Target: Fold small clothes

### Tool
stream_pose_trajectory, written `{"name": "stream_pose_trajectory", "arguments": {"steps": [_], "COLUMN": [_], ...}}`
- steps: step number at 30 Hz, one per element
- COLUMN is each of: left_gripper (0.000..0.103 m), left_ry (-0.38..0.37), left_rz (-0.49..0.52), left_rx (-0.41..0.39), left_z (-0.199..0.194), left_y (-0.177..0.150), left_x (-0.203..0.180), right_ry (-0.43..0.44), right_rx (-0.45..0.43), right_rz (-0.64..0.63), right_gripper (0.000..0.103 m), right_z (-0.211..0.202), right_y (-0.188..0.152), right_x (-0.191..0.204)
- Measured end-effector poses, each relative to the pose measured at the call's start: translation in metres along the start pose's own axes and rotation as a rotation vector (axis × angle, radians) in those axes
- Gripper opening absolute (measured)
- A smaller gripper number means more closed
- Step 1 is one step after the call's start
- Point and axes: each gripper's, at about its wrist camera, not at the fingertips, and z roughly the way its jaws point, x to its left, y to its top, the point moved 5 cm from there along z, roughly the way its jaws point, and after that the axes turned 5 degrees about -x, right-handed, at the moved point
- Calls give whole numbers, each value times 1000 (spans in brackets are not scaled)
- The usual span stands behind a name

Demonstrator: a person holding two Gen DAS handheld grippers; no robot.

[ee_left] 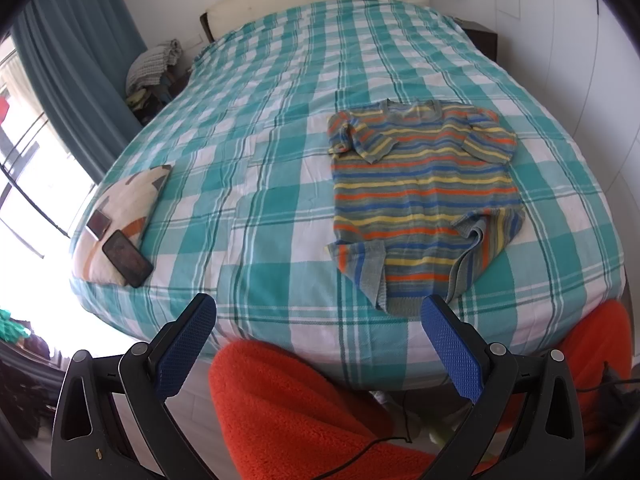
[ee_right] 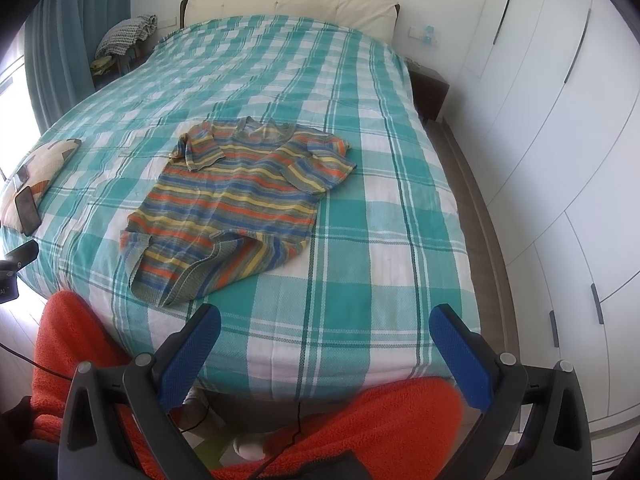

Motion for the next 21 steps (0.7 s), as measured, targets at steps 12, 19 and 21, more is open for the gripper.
{"name": "stream_pose_trajectory", "arguments": {"steps": [12, 19, 21], "left_gripper": [103, 103, 103], "left_ry": [1, 1, 1], "left_rz": [-1, -14, -19], "left_rx": [7, 7, 15], "left_z": [2, 11, 14], "left_y": [-4, -10, -13], "left_x": [1, 4, 7], "right_ry": [0, 7, 10], "right_rx": [5, 4, 2], "right_rz": [-1, -2, -11], "right_gripper": [103, 103, 103], "right_z": [2, 1, 0], "right_y": [0, 0, 2], "right_x": [1, 5, 8]}}
